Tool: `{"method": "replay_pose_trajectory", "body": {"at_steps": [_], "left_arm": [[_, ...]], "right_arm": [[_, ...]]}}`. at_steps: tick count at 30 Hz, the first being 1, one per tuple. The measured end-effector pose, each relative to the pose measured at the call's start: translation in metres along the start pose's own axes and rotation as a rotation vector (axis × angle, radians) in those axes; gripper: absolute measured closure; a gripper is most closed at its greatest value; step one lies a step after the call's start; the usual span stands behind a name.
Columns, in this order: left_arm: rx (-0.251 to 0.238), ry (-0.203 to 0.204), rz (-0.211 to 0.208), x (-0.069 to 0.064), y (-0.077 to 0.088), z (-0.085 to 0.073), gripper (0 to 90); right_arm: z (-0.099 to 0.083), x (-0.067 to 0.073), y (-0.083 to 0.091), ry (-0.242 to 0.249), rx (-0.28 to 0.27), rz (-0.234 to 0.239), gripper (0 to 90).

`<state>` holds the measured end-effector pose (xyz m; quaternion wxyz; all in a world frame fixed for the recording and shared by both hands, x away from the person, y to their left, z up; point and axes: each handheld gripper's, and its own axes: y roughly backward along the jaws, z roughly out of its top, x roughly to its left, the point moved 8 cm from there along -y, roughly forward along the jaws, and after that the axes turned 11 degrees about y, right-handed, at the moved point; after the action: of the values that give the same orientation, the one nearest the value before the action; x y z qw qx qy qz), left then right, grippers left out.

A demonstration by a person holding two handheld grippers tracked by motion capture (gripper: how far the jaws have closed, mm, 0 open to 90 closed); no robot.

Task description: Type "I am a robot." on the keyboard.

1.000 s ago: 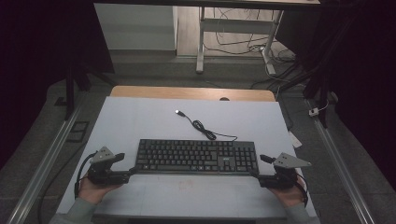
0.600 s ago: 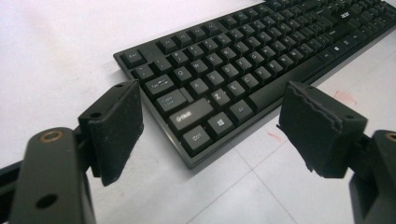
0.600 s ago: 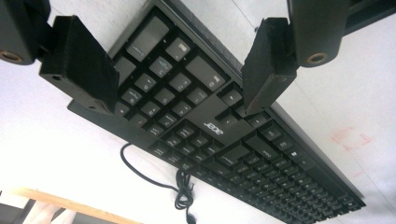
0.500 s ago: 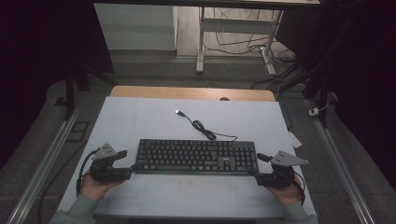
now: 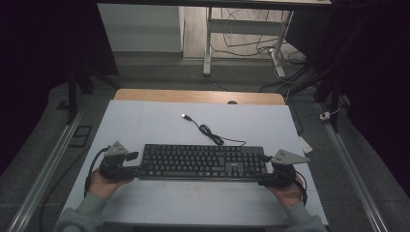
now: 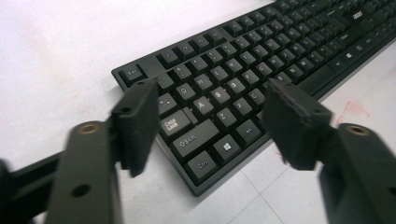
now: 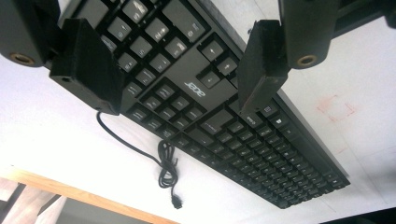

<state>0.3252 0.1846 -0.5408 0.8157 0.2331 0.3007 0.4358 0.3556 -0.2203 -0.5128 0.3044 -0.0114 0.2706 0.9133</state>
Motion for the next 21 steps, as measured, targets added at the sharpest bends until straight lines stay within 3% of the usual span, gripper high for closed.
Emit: {"method": "replay_pose_trajectory", "body": {"at_steps": [2, 8, 16, 21], "left_arm": [[0.01, -0.013, 0.002, 0.0, -0.003, -0.001, 51.2], [0.061, -0.049, 0.028, 0.0, -0.013, -0.007, 70.6], [0.085, -0.045, 0.037, 0.006, -0.019, -0.01, 85.8], [0.092, -0.053, 0.043, 0.007, -0.021, -0.011, 88.9]], "right_arm": [[0.004, 0.002, -0.005, -0.001, -0.001, 0.008, 33.4], [0.015, 0.006, -0.02, 0.006, 0.012, 0.031, 34.4], [0.036, 0.017, -0.044, 0.023, 0.02, 0.065, 35.2], [0.049, 0.025, -0.063, 0.015, 0.027, 0.087, 37.6]]}}
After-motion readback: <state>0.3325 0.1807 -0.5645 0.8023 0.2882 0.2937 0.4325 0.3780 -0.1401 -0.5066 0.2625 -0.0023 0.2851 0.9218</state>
